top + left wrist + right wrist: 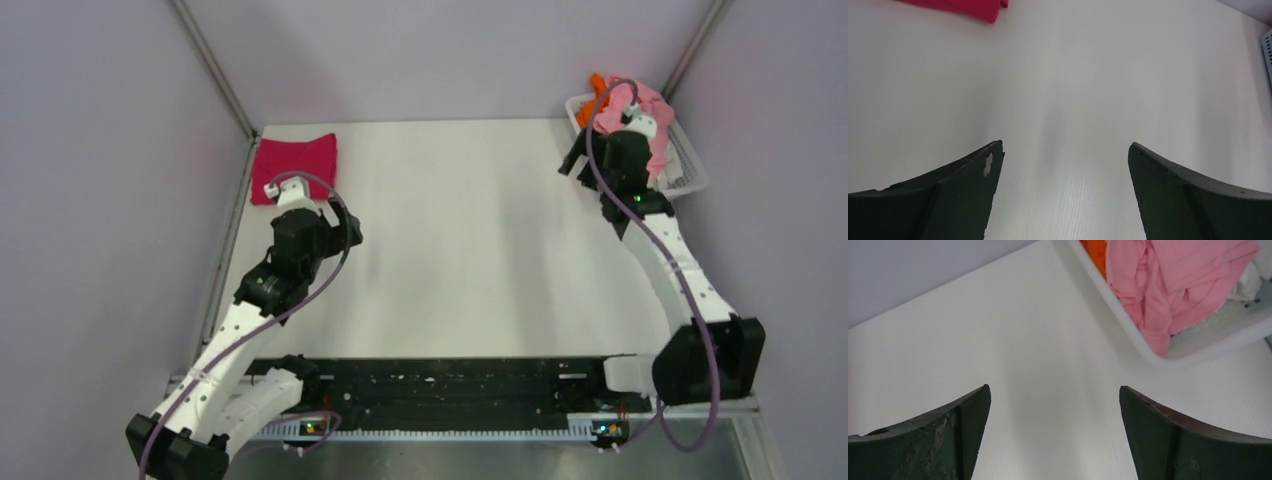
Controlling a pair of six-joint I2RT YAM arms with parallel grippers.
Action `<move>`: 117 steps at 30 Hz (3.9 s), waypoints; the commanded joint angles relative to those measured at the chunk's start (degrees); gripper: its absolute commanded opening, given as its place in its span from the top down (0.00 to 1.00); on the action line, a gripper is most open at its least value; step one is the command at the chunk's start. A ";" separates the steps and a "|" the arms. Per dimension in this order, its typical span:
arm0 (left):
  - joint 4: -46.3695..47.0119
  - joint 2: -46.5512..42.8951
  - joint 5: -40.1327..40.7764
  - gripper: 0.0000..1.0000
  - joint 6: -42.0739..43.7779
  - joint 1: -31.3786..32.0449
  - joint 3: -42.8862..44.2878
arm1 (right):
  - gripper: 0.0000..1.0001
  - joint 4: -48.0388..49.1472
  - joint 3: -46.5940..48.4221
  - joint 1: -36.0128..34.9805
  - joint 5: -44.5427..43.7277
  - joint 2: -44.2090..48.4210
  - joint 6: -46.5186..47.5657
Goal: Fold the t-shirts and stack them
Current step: Grab crumpled tshirt from bin with the right arm, then move the tshirt to the center of the board, then flatten out the tshirt
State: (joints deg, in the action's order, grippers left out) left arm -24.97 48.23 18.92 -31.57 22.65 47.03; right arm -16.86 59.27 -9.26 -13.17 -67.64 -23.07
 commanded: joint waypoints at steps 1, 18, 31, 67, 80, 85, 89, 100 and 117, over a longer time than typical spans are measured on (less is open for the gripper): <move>6.11 -1.15 1.79 0.01 1.53 0.11 -1.81 | 0.03 4.64 12.31 7.99 3.02 -13.59 3.63; 13.74 9.24 2.17 0.01 3.89 0.02 -1.85 | 0.23 0.41 56.24 21.03 0.77 -61.99 8.12; 12.97 12.19 2.14 0.01 3.76 -0.02 0.80 | 0.90 -0.36 63.55 21.54 -0.34 -62.27 9.39; -4.27 -15.97 -3.53 0.01 -3.75 0.02 -6.13 | 1.00 28.13 31.78 -11.94 60.61 -6.31 -16.64; -11.12 -12.60 -5.57 0.01 -9.34 0.02 -8.51 | 0.03 3.33 -18.21 -7.34 -0.12 7.20 -3.51; -11.94 -5.89 -16.35 0.01 -11.03 -0.02 -10.12 | 0.01 -4.82 -18.08 -7.31 -6.62 14.85 -6.51; -13.95 -3.67 -23.12 0.06 -12.24 0.11 -14.48 | 0.01 -8.04 -23.02 -7.28 -2.04 22.59 -10.33; -11.09 -5.37 -34.31 0.16 -19.63 13.81 -25.13 | 0.06 -8.71 -28.81 -7.29 3.66 26.49 -14.16; -5.52 41.70 -16.52 0.47 -19.30 34.86 0.37 | 0.08 -7.40 -27.10 -6.38 0.11 19.97 -12.92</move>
State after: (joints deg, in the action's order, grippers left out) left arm -32.64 81.45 -8.23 -53.69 57.17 39.62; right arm -25.54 30.00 -16.36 -10.98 -47.75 -36.25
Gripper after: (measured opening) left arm 0.585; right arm 0.920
